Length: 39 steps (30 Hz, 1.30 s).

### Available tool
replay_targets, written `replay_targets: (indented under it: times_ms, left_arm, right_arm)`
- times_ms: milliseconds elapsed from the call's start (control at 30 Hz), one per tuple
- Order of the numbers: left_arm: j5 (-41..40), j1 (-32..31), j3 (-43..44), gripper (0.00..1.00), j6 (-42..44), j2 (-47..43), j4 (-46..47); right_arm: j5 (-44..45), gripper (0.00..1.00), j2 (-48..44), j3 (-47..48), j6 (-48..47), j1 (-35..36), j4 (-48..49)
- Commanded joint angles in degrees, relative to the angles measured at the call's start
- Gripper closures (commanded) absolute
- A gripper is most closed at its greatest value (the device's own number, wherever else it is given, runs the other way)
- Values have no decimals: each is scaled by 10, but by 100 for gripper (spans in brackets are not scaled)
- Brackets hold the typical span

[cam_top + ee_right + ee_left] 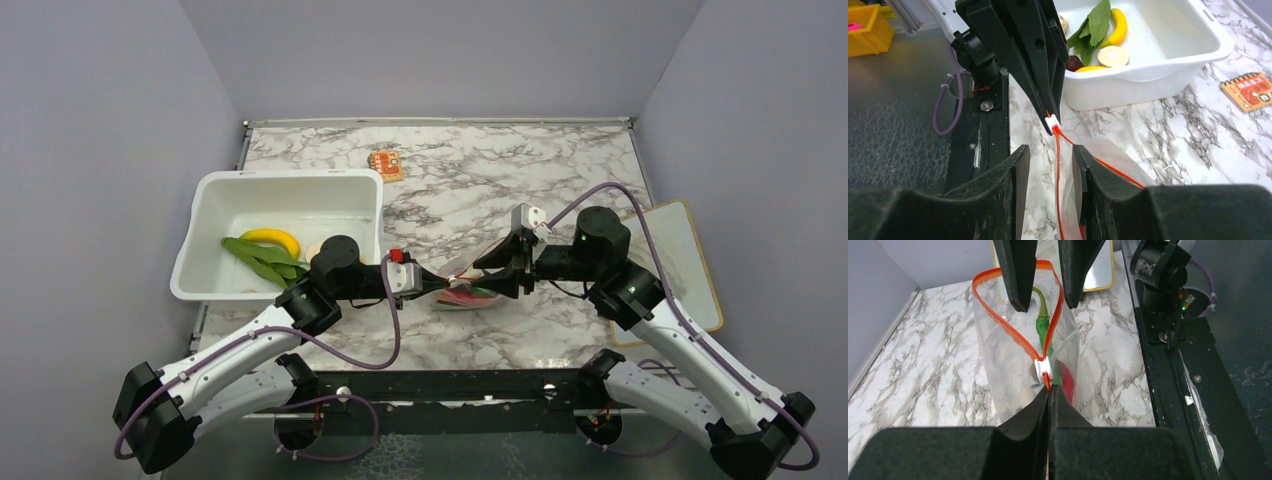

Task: Place the food in the zip-top bag and seal the zipper
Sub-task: Zip the zipper food storage bag at the center of the board.

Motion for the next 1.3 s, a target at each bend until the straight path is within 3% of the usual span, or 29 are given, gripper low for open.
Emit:
replay_targets:
  times_ms: [0, 433, 733, 1033, 1267]
  left_arm:
    - [19, 0, 5, 100, -9, 2, 22]
    - [22, 0, 8, 100, -20, 8, 21]
    - [23, 0, 12, 100, -23, 12, 22]
    - [22, 0, 14, 100, -22, 16, 20]
    - [20, 0, 13, 100, -22, 12, 18]
  right_arm:
    - [-33, 62, 32, 27, -17, 3, 20]
    - [-58, 56, 79, 28, -101, 19, 44]
    - [-58, 61, 105, 25, -121, 33, 57]
    - [-54, 71, 119, 26, -139, 45, 58]
    - [-54, 99, 117, 26, -155, 50, 48]
